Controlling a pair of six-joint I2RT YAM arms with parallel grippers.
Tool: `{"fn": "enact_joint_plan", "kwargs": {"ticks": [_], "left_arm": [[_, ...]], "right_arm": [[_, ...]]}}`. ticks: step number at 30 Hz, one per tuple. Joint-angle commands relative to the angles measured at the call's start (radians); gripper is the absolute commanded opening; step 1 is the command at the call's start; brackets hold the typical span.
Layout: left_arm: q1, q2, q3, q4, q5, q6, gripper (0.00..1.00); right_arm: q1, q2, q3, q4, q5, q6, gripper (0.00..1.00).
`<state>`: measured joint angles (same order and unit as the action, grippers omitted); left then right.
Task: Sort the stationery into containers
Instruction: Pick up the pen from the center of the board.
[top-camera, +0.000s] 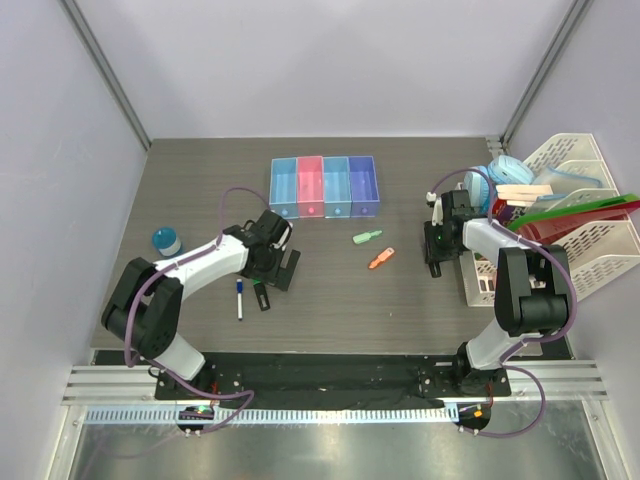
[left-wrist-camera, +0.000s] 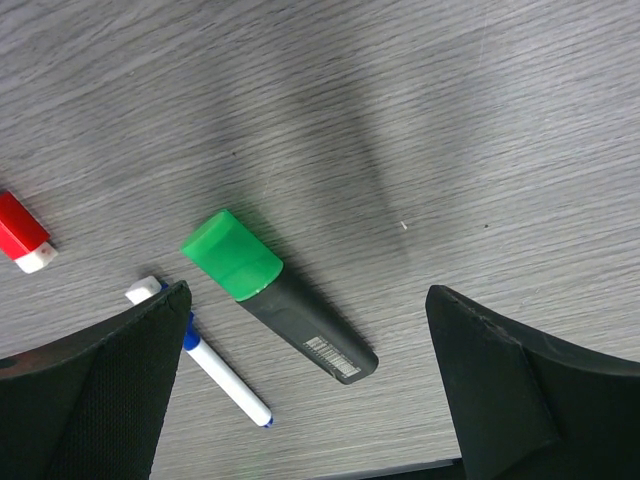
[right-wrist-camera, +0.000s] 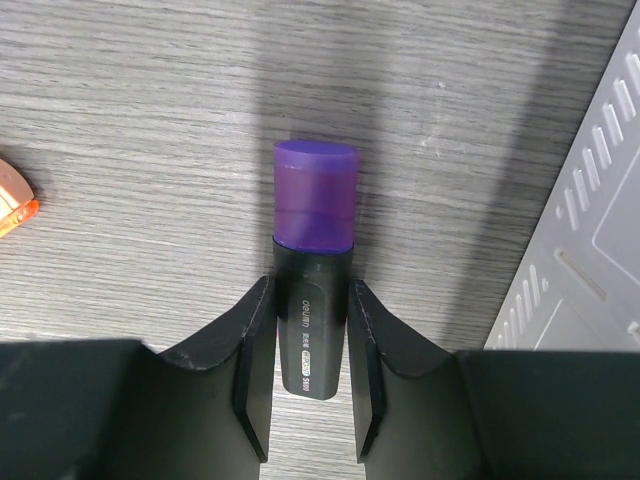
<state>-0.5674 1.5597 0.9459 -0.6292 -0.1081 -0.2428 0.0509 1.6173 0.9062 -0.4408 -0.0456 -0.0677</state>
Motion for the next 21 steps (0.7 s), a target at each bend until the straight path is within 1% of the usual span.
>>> {"fn": "enact_joint_plan", "kwargs": {"ticks": [1,6,13,16,17,18,19,21], "left_arm": [[-0.002,-0.020,-0.012,0.019,0.019,-0.041,1.00],[0.001,0.037,-0.018,0.026,0.051,-0.049,1.00],[0.004,0.088,-0.015,0.037,0.058,-0.053,1.00],[0.008,0.095,-0.015,0.039,0.065,-0.055,0.94],[0.008,0.102,-0.015,0.042,0.068,-0.053,0.84],[0.008,0.105,-0.016,0.046,0.073,-0.050,0.77],[0.008,0.108,-0.015,0.049,0.074,-0.046,0.60],[0.009,0.126,-0.003,0.040,0.084,-0.041,0.45]], "right_arm": [[0.001,-0.002,0.022,0.010,-0.008,0.014,0.11],[0.000,-0.011,0.022,0.014,-0.007,0.017,0.11],[0.000,-0.028,0.023,0.014,-0.010,0.019,0.11],[0.000,-0.034,0.025,0.014,-0.014,0.019,0.11],[0.001,-0.036,0.025,0.016,-0.014,0.019,0.11],[0.000,-0.034,0.025,0.016,-0.016,0.019,0.11],[0.000,-0.037,0.025,0.016,-0.016,0.019,0.11],[0.001,-0.037,0.023,0.014,-0.013,0.019,0.11]]}}
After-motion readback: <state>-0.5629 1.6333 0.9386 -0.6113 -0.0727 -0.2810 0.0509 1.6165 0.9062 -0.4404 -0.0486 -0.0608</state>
